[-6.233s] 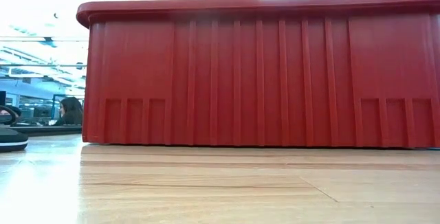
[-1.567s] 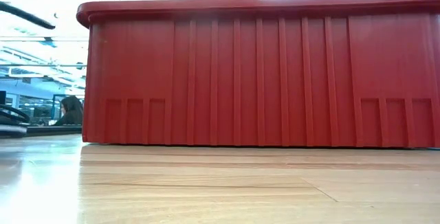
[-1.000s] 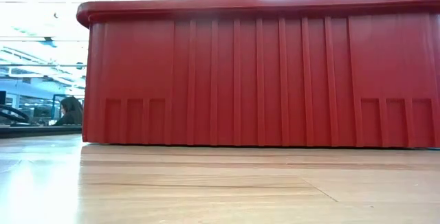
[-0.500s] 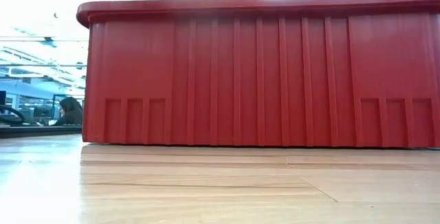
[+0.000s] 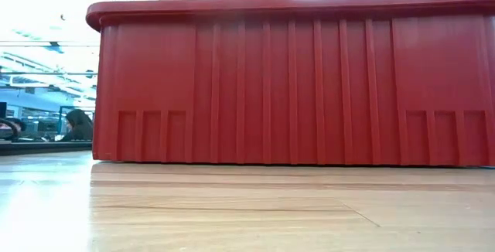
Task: Pick and place slides into bin
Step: Put the black slipper into the red organizer bin
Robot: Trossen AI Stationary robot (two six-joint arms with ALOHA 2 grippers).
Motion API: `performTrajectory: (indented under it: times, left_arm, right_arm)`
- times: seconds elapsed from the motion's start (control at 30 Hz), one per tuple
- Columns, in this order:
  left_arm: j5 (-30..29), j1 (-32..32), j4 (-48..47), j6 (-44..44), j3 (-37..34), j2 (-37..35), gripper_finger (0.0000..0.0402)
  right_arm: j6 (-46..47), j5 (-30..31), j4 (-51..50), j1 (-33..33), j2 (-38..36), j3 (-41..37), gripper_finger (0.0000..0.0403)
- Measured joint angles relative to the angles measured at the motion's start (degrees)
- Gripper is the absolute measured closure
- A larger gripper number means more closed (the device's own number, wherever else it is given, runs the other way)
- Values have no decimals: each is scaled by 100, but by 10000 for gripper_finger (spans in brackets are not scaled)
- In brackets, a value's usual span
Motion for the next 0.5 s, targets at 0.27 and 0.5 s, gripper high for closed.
performTrajectory:
  times: [0.27, 0.5]
  left_arm:
    - [23, 819, 159, -224, 66, 1191, 401]
    - [298, 895, 234, -474, 41, 1751, 401]
  right_arm:
    - [550, 44, -7, -103, 0, 0, 403]
    - [627, 55, -4, -115, -2, 0, 403]
